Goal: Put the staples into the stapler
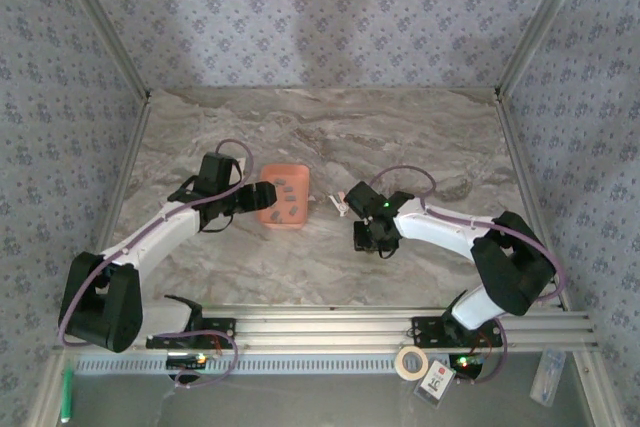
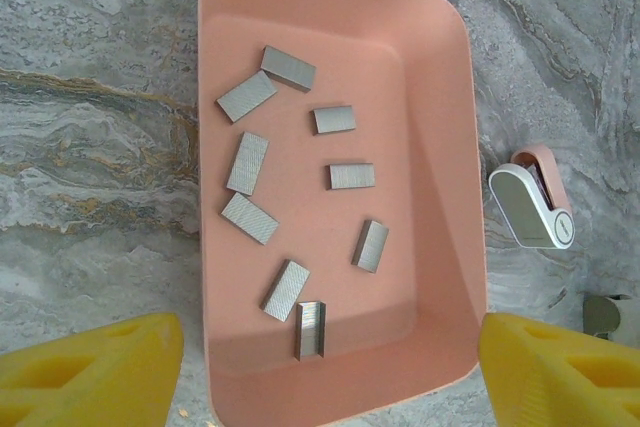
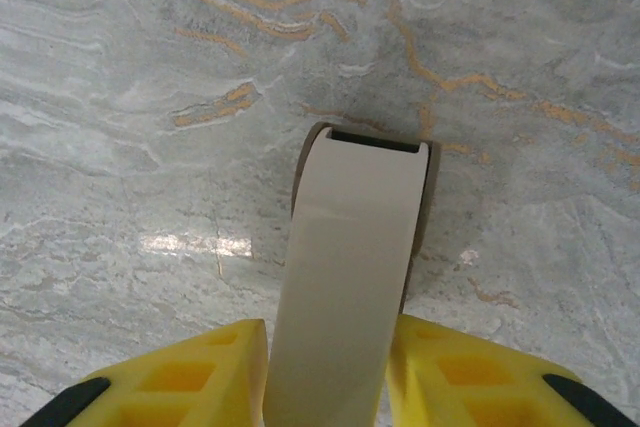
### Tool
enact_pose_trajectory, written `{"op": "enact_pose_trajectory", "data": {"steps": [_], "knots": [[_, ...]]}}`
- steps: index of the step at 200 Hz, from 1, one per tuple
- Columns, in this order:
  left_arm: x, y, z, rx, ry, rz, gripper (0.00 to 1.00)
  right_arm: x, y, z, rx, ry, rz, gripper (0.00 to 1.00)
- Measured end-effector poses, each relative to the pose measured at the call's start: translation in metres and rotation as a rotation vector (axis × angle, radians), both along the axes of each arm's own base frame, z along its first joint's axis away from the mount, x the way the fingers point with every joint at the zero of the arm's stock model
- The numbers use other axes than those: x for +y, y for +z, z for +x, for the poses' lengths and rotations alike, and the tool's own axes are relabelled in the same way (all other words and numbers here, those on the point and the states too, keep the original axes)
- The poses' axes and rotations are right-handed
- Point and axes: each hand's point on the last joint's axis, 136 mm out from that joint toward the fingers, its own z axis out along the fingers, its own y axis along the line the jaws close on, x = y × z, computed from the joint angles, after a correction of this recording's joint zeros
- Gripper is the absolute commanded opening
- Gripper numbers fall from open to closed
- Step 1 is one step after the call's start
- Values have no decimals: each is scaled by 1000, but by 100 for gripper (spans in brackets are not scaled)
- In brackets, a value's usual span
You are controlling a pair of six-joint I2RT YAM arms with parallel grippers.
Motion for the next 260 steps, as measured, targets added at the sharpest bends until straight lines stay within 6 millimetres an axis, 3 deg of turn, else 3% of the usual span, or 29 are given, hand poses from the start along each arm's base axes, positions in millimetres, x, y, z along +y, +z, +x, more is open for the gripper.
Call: {"op": "enact_pose_trajectory", "data": {"steps": [34, 56, 80, 109, 129, 160, 195, 219, 260], "knots": [[-1, 4, -1, -13, -6, -2, 77, -2, 4, 1, -18, -3, -6, 23], [-12, 18, -5, -75, -58, -21, 76, 1, 22, 3, -68, 2, 38, 22], [-39, 52, -20, -249, -213, -31, 75, 13, 56, 5, -155, 27, 173, 21], [-74, 104, -54, -554, -473, -11, 76, 30, 101, 6, -254, 96, 363, 21], [-88, 122, -73, -726, -628, 51, 73, 39, 123, 3, -279, 134, 461, 21], [-113, 120, -100, -918, -846, 219, 73, 49, 141, 4, -270, 114, 580, 19], [-135, 90, -121, -1078, -1027, 429, 72, 58, 150, 5, -233, 32, 664, 17], [-139, 75, -121, -1143, -1059, 551, 70, 64, 158, 7, -213, -17, 726, 15], [-149, 85, -109, -1261, -1006, 676, 66, 76, 171, 7, -163, -72, 830, 12]]}}
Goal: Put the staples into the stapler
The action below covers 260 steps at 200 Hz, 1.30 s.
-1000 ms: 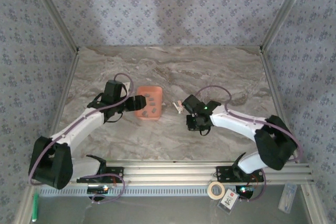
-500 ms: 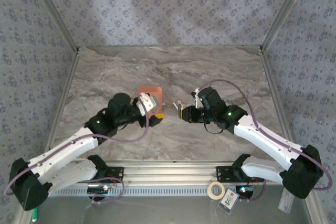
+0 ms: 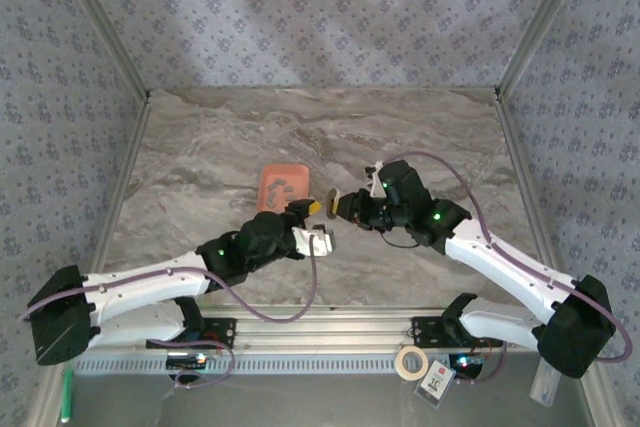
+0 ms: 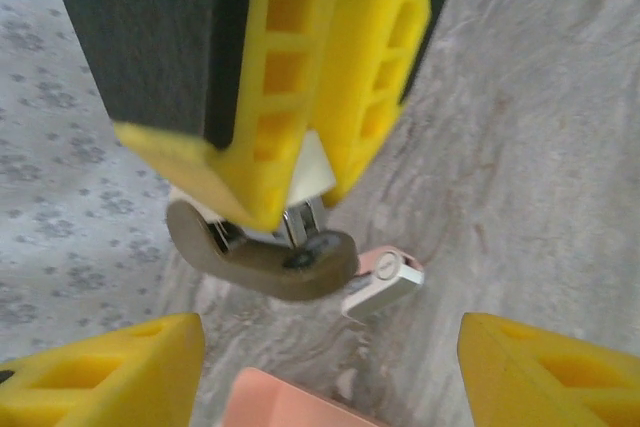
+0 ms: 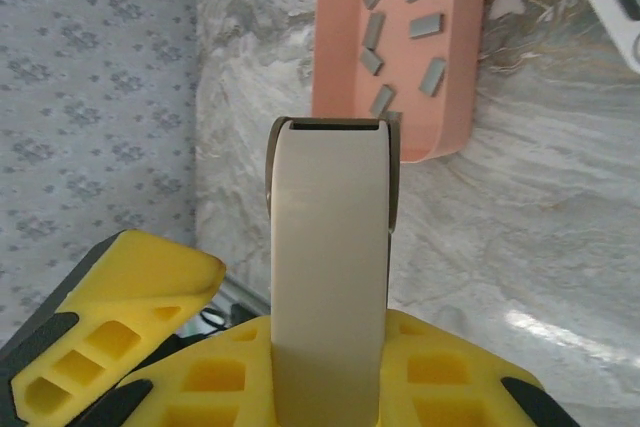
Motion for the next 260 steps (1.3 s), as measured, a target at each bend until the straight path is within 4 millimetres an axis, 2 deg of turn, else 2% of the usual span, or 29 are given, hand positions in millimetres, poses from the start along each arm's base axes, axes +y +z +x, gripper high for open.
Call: {"op": "enact_pose_trajectory", "data": {"steps": [39, 90, 158, 178, 200, 223, 260], "knots": [[-2, 14, 11, -85, 43, -35, 61, 7, 7, -2, 54, -5, 67, 9], [0, 12, 17, -136, 64, -5, 60, 14, 11, -6, 105, 0, 137, 8], [1, 12, 19, -187, 69, 6, 27, 17, 16, -6, 134, -11, 182, 9], [3, 12, 18, -194, 65, 6, 21, 17, 16, -6, 147, -23, 191, 16], [4, 16, 16, -193, 60, -5, 12, 17, 20, -6, 146, -20, 202, 33], [8, 19, 10, -159, 52, -27, 0, 13, 24, -7, 101, -12, 194, 41], [20, 17, 6, -37, 61, -43, 0, -7, 38, -6, -31, -29, 185, 48]]}}
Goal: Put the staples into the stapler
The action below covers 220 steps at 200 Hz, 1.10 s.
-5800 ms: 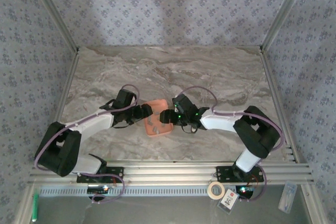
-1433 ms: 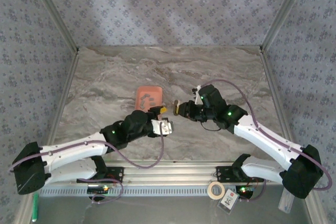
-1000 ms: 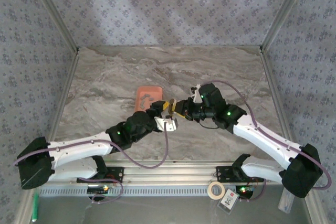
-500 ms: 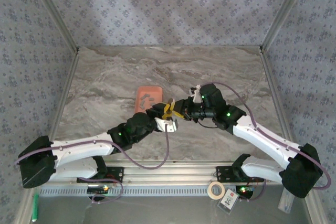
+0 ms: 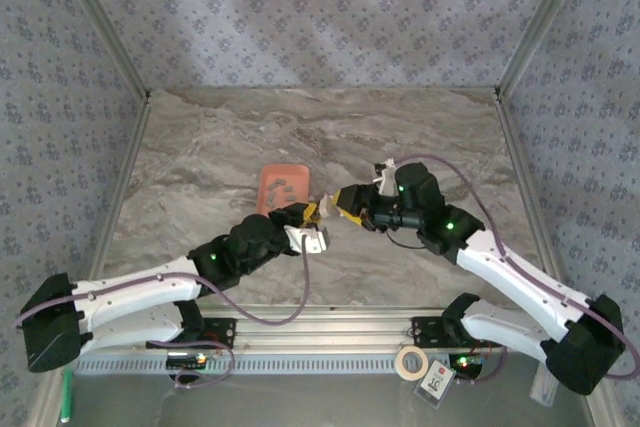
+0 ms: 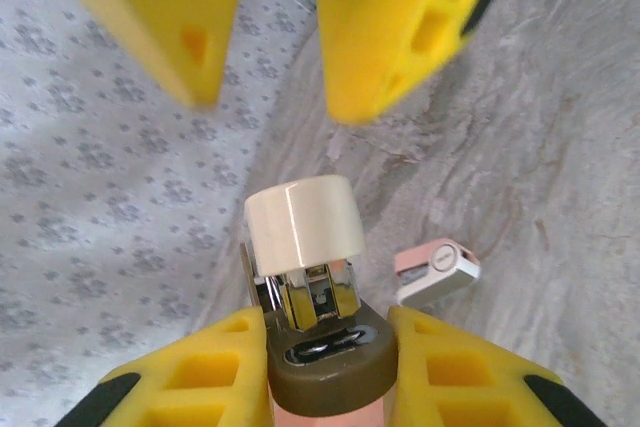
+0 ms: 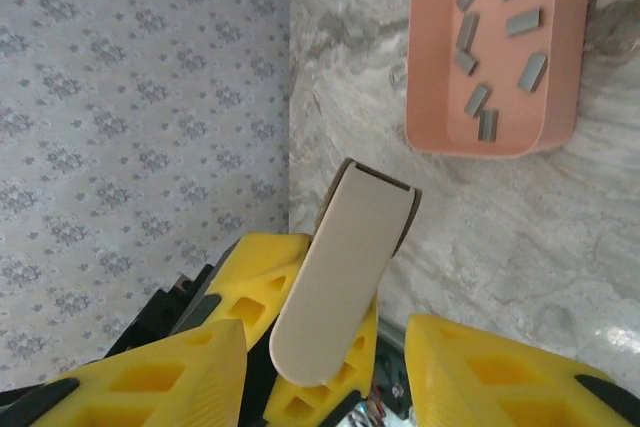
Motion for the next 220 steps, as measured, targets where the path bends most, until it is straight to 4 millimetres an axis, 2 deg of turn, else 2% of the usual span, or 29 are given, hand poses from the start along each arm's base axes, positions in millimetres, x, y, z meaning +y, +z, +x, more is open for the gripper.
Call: {"op": "enact_pose_trajectory", "data": {"steps": [50, 88, 139, 184, 220], "knots": [[18, 14, 9, 267, -6, -104, 0, -18, 3, 3, -263, -3, -90, 49], [13, 16, -11, 461, -125, -132, 0, -25, 9, 0, -535, 65, -207, 51], [-1, 1, -47, 677, -303, -88, 0, -14, 15, -15, -908, 283, -342, 61], [-4, 0, -64, 719, -406, -70, 0, 1, 17, -45, -1242, 538, -368, 60], [-5, 0, -71, 723, -449, -53, 0, 13, 3, -62, -1354, 698, -377, 57]]}}
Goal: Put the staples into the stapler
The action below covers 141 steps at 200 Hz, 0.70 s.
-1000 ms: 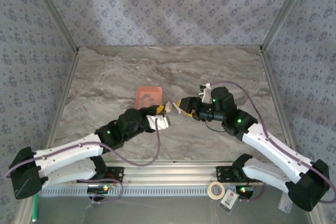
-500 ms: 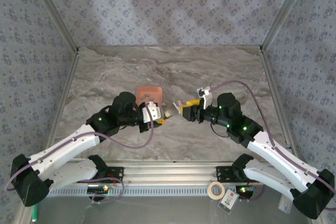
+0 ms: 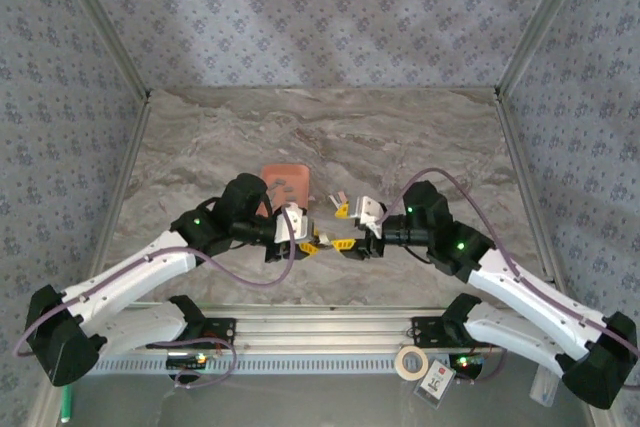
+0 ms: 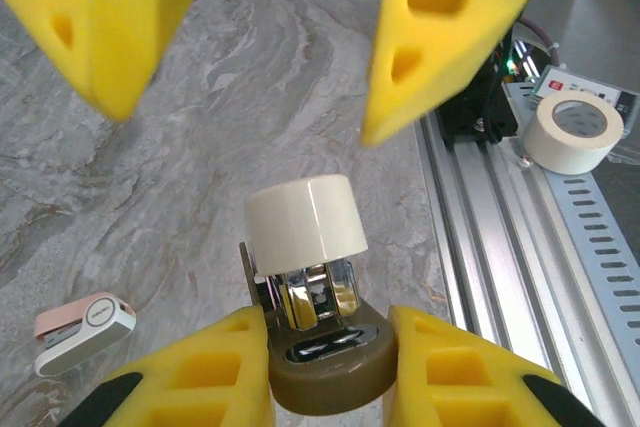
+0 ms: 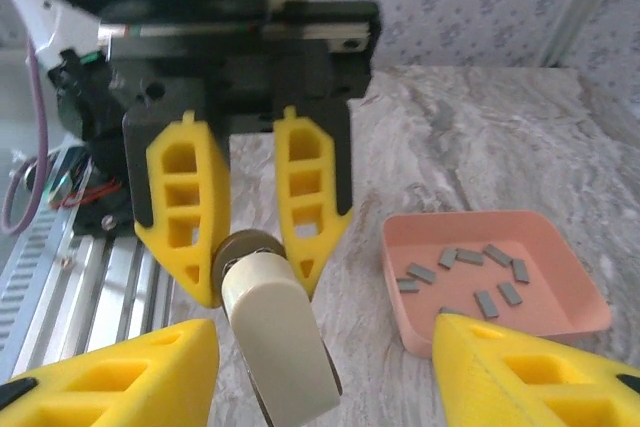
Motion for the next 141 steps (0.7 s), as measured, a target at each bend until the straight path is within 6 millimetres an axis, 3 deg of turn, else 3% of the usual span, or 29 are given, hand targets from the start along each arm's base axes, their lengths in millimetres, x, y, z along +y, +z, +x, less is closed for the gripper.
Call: {"op": "enact_pose_trajectory", "data": {"steps": [40, 72, 141], "knots": [[-1, 0, -3, 4, -24, -6, 0, 11, -20, -3, -2, 83, -98, 50], [-1, 0, -3, 0, -31, -9, 0, 12, -22, -11, -2, 142, -109, 42], [-2, -2, -3, 1, -38, -3, 0, 14, -17, -20, 0, 196, -88, 44]]}}
